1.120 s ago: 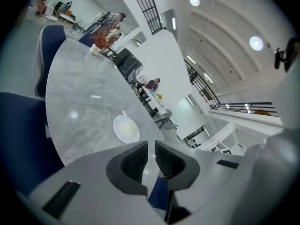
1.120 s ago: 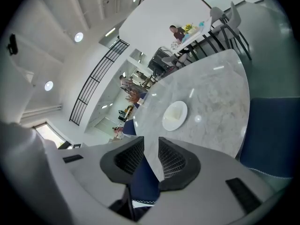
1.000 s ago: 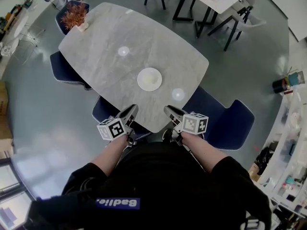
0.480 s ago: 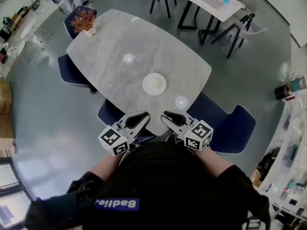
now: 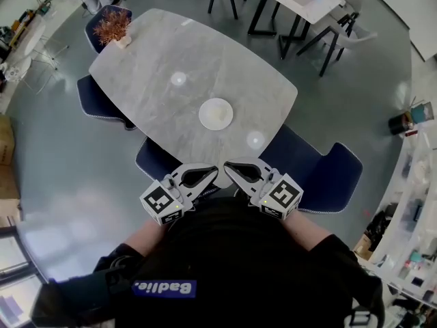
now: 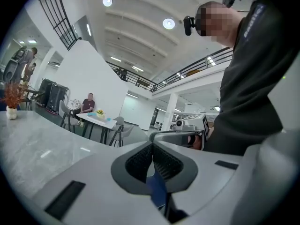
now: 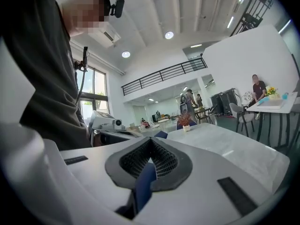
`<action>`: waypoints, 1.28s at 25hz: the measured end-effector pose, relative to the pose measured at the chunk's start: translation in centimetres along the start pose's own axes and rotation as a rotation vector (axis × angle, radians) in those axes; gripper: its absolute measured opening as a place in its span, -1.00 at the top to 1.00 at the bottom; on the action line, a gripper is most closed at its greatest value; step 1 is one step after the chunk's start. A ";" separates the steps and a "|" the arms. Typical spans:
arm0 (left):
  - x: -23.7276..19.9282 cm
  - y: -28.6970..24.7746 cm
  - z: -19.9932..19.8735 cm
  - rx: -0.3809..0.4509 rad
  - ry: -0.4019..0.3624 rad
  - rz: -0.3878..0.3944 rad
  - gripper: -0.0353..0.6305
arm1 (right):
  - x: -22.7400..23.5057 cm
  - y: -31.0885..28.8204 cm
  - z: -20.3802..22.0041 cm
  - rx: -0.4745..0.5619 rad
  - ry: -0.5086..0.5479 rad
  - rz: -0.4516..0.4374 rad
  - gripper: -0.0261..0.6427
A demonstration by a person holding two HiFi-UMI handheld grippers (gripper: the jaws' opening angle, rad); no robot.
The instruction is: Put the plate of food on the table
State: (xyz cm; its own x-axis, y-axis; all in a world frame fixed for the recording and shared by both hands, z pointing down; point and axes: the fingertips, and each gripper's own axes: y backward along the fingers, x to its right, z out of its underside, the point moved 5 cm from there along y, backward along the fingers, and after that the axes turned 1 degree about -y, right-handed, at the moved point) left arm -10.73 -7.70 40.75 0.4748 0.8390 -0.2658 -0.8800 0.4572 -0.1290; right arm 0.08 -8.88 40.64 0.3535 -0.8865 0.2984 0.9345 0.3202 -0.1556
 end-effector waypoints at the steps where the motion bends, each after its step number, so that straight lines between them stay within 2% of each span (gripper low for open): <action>1: 0.1 -0.1 0.1 -0.001 -0.006 0.007 0.87 | -0.1 0.0 0.1 0.000 0.010 0.006 0.89; 10: 0.4 -0.3 0.1 -0.012 -0.040 0.007 0.87 | -0.4 0.2 0.4 -0.008 0.031 0.008 0.89; 32: -0.2 -0.3 0.5 -0.023 -0.023 -0.012 0.87 | 0.1 -0.2 0.6 -0.013 0.017 0.007 0.89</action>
State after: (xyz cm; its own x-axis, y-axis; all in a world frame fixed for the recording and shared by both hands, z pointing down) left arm -10.52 -7.87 41.30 0.4857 0.8399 -0.2423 -0.8740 0.4610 -0.1537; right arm -0.04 -8.88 41.26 0.3595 -0.8897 0.2813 0.9312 0.3226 -0.1699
